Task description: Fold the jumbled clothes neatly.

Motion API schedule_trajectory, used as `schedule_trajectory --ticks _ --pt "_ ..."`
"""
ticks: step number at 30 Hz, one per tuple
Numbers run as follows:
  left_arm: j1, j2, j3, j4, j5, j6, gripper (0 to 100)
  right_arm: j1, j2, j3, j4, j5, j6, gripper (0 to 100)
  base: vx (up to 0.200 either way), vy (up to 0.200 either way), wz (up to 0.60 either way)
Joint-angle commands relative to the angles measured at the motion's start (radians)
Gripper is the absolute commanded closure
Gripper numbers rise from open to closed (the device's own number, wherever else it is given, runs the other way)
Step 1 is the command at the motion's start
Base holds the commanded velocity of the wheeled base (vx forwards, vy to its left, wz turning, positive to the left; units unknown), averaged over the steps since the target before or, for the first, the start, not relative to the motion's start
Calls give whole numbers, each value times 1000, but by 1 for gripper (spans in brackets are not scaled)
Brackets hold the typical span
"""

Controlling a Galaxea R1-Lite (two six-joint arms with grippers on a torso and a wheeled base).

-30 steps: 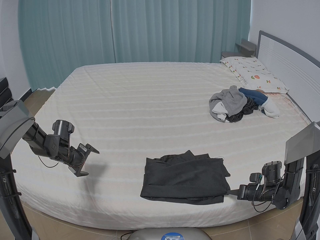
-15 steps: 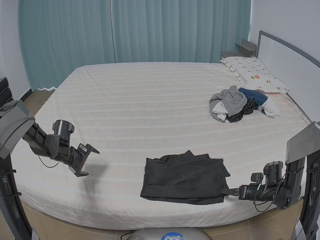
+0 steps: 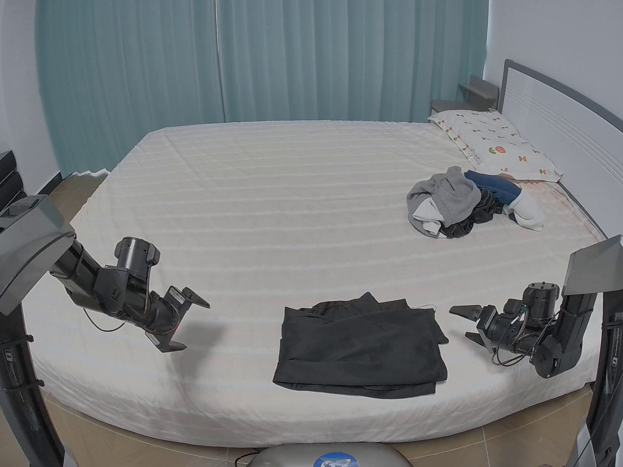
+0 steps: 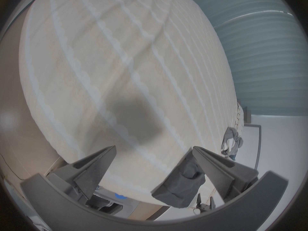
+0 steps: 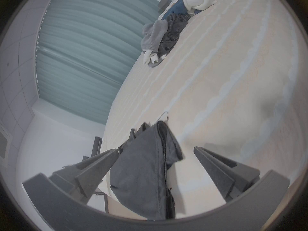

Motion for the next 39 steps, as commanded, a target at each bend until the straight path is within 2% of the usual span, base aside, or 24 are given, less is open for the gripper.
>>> schedule_trajectory --ticks 1,5,8,23,39 --pt "-28 -9 16 -2 3 -1 0 -5 43 -29 -10 6 8 0 0 0 0" --pt "-28 -9 16 -3 3 -3 0 -5 45 -47 -1 7 10 0 0 0 0" --pt "-28 -7 16 -6 3 2 0 -5 46 -47 -1 6 12 0 -200 0 0" --pt "-47 4 -55 -8 2 -26 0 -5 49 -49 -10 4 12 0 0 0 0" --pt "-76 30 -98 -13 3 -24 0 -5 48 -58 -15 1 47 0 0 -200 0"
